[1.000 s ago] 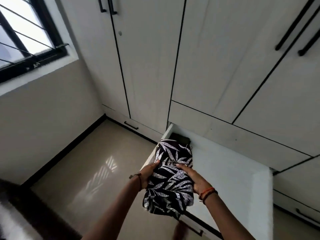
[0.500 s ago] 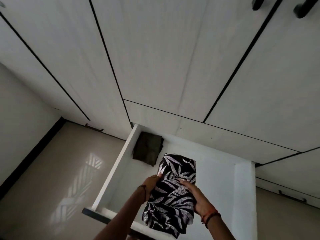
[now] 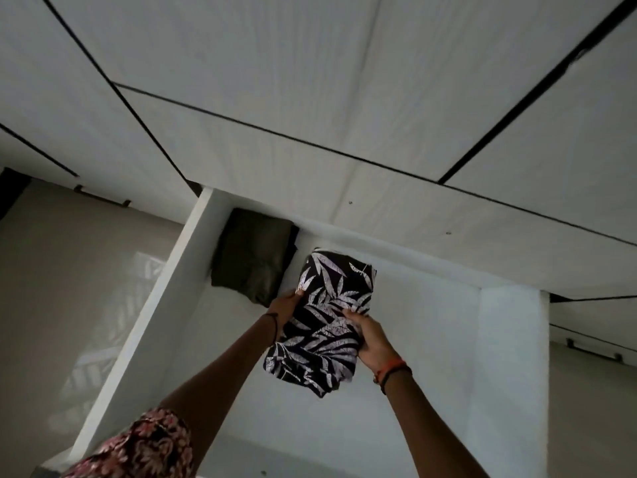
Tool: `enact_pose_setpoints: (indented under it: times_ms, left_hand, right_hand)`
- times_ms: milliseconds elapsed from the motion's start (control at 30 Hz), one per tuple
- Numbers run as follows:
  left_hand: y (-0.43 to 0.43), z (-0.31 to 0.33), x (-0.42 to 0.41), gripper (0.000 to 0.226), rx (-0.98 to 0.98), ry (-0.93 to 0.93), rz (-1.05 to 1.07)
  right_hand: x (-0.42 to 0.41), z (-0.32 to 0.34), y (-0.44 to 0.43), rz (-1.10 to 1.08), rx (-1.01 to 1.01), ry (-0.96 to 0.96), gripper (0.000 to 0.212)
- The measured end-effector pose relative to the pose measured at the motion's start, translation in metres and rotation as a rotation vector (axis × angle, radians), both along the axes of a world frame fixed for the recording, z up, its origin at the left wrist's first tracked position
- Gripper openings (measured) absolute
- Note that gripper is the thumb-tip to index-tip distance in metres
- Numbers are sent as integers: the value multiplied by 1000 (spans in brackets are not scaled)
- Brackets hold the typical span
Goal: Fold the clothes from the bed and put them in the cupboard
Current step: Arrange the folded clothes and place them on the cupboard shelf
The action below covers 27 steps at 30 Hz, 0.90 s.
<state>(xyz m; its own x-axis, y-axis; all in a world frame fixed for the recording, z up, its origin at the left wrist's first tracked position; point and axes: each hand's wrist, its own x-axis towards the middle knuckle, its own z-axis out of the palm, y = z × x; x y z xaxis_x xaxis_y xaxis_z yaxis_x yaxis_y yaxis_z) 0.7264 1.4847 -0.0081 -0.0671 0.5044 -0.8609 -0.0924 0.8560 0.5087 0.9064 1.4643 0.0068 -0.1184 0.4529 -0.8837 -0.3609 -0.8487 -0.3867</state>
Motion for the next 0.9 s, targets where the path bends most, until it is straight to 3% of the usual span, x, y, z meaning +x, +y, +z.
enact_pose_setpoints:
  times_ms: [300, 567, 633, 733, 900]
  left_hand:
    - [57, -43, 3, 35, 59, 54, 77]
    - [61, -59, 5, 38, 44, 156, 56]
    - [61, -53, 6, 42, 57, 211, 17]
    - [52, -31, 4, 45, 84, 279, -64]
    - [12, 10, -5, 40, 101, 305, -18]
  right_hand:
    - [-3, -46, 51, 110, 152, -149, 39]
    - [-11, -68, 60, 164, 75, -312, 37]
    - [-9, -66, 57, 156, 52, -353, 52]
    - [-10, -53, 51, 154, 41, -482, 105]
    - [-21, 8, 32, 209, 27, -594, 70]
